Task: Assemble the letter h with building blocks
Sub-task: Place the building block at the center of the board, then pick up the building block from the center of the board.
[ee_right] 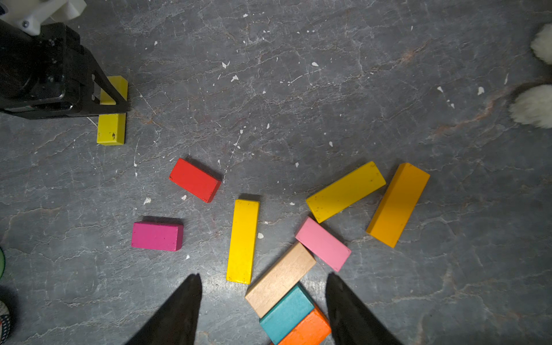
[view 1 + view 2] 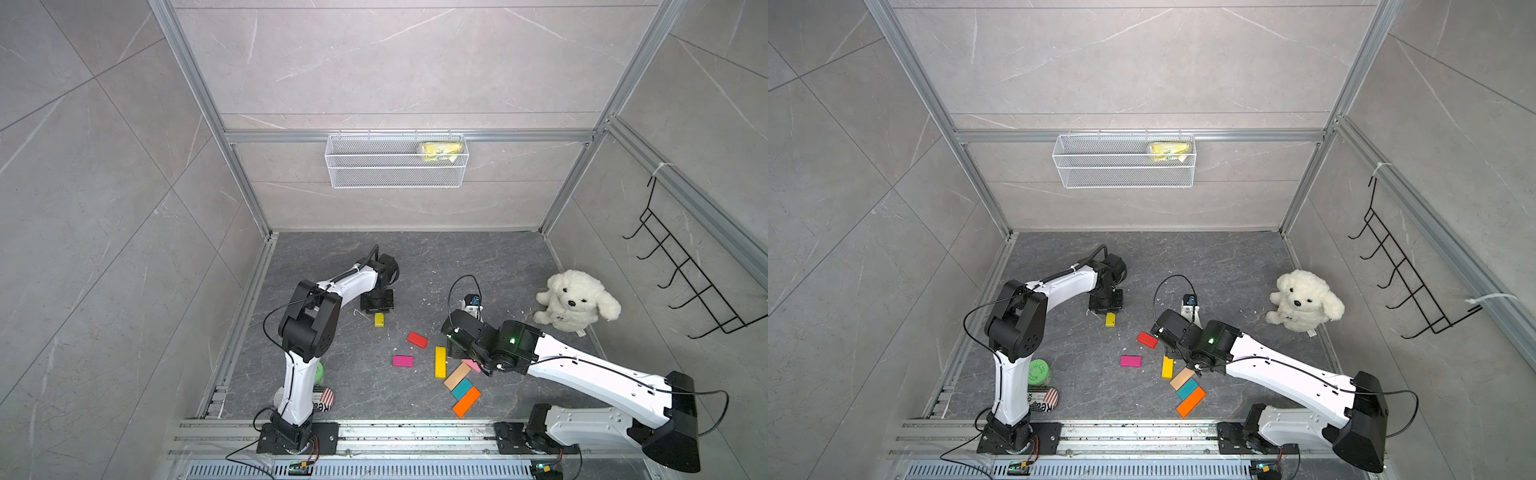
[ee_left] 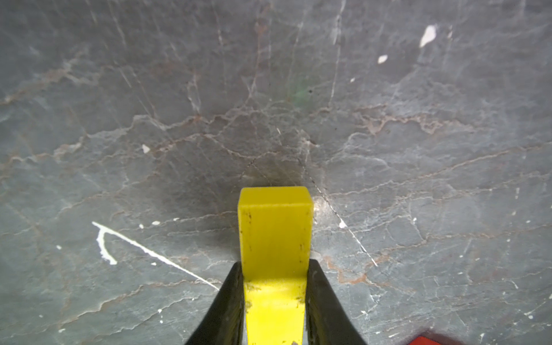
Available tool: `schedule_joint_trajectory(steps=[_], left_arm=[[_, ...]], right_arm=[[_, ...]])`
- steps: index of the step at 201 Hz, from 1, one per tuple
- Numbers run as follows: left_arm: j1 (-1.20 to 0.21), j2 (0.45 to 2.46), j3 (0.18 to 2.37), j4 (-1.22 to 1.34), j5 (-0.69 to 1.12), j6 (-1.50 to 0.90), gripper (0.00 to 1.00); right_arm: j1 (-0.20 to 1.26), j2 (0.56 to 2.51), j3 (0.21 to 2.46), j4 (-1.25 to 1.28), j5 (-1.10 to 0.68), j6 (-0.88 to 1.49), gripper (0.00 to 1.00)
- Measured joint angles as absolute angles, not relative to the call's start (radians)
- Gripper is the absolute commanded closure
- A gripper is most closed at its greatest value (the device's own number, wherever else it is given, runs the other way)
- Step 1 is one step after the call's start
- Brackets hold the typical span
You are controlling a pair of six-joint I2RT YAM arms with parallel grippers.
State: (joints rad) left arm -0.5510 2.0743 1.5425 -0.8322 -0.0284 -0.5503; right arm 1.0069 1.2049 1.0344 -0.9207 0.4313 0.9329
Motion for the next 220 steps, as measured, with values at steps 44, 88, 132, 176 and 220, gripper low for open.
schedule_joint_trajectory(steps=[44, 88, 132, 176, 220], left_arm=[[-0.556, 2.068, 1.542, -0.831, -0.037, -0.566, 0.43], [-0.557, 1.964, 1.507, -0.839, -0.084, -0.566, 0.43], [-0.548, 1.560, 1.348, -0.885, -0.247, -0.579, 0.42], [-0.490, 1.127, 1.100, -0.904, -0.315, -0.607, 0.34], [-0.482, 1.010, 0.965, -0.913, -0.286, -0.616, 0.33]], right_arm=[[1.021, 1.259, 1.048, -0.923, 0.430, 0.962, 0.25], [1.037, 1.399, 1.118, -0.920, 0.417, 1.058, 0.21], [1.040, 1.626, 1.245, -0.893, 0.374, 1.139, 0.22], [1.026, 1.802, 1.370, -0.885, 0.331, 1.200, 0.21], [0.972, 1.935, 1.445, -0.886, 0.275, 1.236, 0.21]])
